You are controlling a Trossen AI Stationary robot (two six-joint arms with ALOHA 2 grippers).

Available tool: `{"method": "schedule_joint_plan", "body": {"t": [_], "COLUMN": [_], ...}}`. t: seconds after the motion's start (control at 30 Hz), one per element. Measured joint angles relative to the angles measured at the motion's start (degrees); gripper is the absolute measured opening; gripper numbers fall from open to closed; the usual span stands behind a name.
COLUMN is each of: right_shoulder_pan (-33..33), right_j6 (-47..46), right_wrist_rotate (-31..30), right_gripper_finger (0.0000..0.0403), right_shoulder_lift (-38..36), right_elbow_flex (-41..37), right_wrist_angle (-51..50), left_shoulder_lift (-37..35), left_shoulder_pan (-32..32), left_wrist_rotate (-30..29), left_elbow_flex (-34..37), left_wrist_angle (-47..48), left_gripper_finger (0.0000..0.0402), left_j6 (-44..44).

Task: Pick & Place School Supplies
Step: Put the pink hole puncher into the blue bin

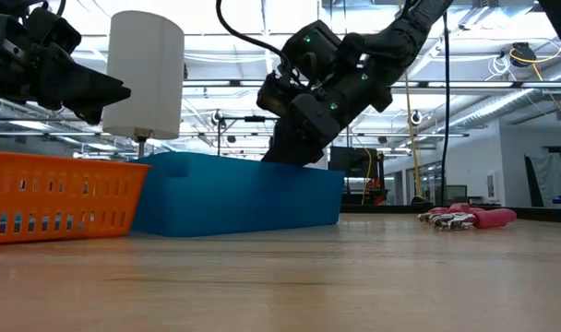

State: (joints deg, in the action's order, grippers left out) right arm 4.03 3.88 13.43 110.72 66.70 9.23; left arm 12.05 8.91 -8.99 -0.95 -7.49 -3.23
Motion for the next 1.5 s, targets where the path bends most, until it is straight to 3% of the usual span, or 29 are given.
{"method": "schedule_joint_plan", "body": {"t": [0.3,0.6,0.73,0.9,1.2,1.5], "right_shoulder_pan": [0.0,-0.4,-1.9,-3.8,-5.8,-8.1], "right_j6": [1.6,-0.6,-3.9,-10.3,-15.1,-15.5], "right_wrist_rotate": [-0.1,-0.5,-7.0,-13.2,-13.2,-13.6], "right_gripper_finger": [0.017,0.0161,0.0156,0.0155,0.0155,0.0155], "right_shoulder_lift": [-4.8,-21.3,-28.6,-38.0,-53.9,-57.6], "right_elbow_flex": [-0.1,-0.1,-2.0,-8.7,-30.5,-43.6], "right_wrist_angle": [-1.0,-23.8,-35.2,-41.5,-36.2,-34.5], "left_shoulder_lift": [0.0,0.0,0.0,0.0,0.0,0.0], "left_shoulder_pan": [0.0,0.0,0.0,0.0,0.0,0.0], "left_wrist_rotate": [0.0,0.0,0.0,0.0,0.0,0.0], "left_elbow_flex": [0.0,0.0,0.0,0.0,0.0,0.0], "left_wrist_angle": [0.0,0.0,0.0,0.0,0.0,0.0], "left_gripper_finger": [0.0097,0.0097,0.0097,0.0097,0.0097,0.0097], "left_j6": [0.0,0.0,0.0,0.0,0.0,0.0]}}
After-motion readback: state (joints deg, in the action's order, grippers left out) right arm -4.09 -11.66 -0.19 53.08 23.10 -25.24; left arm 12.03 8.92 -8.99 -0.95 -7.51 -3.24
